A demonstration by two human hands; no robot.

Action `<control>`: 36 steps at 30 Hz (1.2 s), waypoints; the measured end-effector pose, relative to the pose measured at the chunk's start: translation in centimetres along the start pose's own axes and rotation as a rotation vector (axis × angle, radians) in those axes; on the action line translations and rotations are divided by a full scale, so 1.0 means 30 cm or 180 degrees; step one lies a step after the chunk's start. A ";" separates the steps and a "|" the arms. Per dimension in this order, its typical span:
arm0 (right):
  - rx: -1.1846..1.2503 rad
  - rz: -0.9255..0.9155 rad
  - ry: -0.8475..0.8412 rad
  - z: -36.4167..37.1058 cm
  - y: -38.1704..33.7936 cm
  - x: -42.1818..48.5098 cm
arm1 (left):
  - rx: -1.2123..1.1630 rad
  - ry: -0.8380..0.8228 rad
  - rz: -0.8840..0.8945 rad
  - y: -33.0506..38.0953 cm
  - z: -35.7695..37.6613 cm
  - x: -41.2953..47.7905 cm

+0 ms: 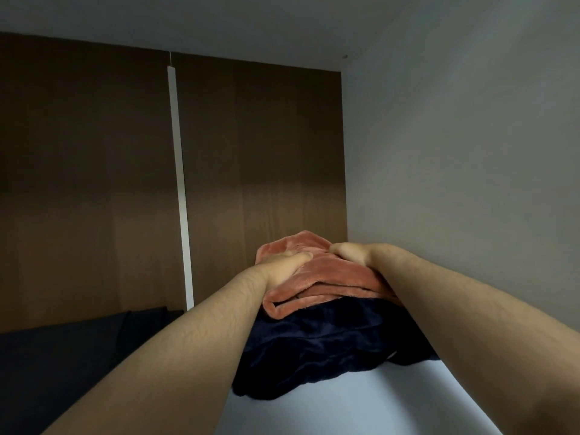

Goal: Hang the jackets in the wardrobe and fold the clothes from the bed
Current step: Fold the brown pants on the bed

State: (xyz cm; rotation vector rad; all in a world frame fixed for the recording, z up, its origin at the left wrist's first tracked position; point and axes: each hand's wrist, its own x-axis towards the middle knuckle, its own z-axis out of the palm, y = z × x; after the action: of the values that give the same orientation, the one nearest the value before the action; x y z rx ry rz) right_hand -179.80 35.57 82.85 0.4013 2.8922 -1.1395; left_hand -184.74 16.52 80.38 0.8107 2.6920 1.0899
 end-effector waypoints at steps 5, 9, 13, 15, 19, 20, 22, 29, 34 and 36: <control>-0.0127 -0.0238 0.0630 0.034 0.008 -0.049 | 0.0017 0.0061 -0.0036 -0.006 0.004 -0.011; -0.0860 -0.0570 0.1368 0.050 0.036 -0.111 | 0.0098 0.0206 0.0122 0.016 0.021 -0.034; -0.0952 -0.0635 0.1295 0.064 0.066 -0.184 | 0.0251 0.0477 0.0318 0.008 0.022 -0.034; -0.0987 -0.0640 0.1357 0.082 0.091 -0.228 | 0.0327 0.0530 0.0412 0.000 0.018 -0.039; -0.1155 -0.0568 0.1452 0.119 0.151 -0.303 | 0.0808 0.0684 0.0591 0.019 0.009 -0.076; -0.1167 -0.0565 0.1458 0.123 0.155 -0.302 | 0.1129 0.0771 0.0666 0.027 -0.005 -0.087; -0.1288 -0.0458 0.1485 0.134 0.162 -0.385 | 0.1584 0.0931 0.0860 0.053 -0.011 -0.148; -0.1879 -0.0309 0.1323 0.115 0.137 -0.658 | 0.2169 0.0768 0.0510 0.032 -0.057 -0.349; -0.2075 -0.0420 0.1329 0.079 0.170 -0.913 | 0.2078 0.0795 0.0477 0.094 -0.060 -0.570; -0.2154 -0.0475 0.1383 0.065 0.195 -1.009 | 0.2012 0.0799 0.0524 0.145 -0.034 -0.664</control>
State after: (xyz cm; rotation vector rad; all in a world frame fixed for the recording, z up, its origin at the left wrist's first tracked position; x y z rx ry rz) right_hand -149.31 31.29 80.51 0.4478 3.4665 -0.0114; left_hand -166.28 8.07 82.45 1.0514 3.2856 0.3555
